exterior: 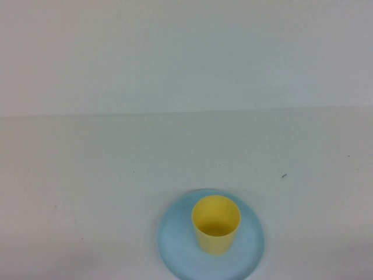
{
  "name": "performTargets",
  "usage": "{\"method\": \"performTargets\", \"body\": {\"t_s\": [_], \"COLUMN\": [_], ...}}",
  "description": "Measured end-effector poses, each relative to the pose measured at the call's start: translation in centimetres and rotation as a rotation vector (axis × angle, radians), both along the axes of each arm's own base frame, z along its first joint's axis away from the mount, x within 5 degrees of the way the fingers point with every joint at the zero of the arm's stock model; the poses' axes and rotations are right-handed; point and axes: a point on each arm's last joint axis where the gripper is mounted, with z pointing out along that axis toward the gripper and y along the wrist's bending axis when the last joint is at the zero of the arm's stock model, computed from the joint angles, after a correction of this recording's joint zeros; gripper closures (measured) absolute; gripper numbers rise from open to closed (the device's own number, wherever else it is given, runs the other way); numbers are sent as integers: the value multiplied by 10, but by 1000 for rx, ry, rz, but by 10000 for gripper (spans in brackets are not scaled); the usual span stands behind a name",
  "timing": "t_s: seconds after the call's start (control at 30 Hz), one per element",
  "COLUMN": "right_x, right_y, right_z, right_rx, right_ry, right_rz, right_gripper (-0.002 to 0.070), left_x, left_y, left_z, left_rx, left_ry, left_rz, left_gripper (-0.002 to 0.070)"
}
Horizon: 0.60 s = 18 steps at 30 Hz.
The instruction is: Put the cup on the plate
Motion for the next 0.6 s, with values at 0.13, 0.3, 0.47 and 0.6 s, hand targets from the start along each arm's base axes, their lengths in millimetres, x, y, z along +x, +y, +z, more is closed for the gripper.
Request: {"method": "performTargets", "body": {"t_s": [0.13,0.3,0.47,0.6], "right_x": [0,0,0,0], "right_y": [0,0,0,0], "right_z": [0,0,0,0], "right_rx": [0,0,0,0], "right_ry": [0,0,0,0], "right_rz": [0,0,0,0], "right_gripper": [675,675,675,675], "left_x": [0,0,0,0], "left_y": [1,0,0,0], "left_z": [0,0,0,0], "left_rx": [-2,-6,-8,-9], "left_ry": [0,0,-2,-3], "left_rz": [16,5,6,6], "left_gripper": [675,675,675,675]}}
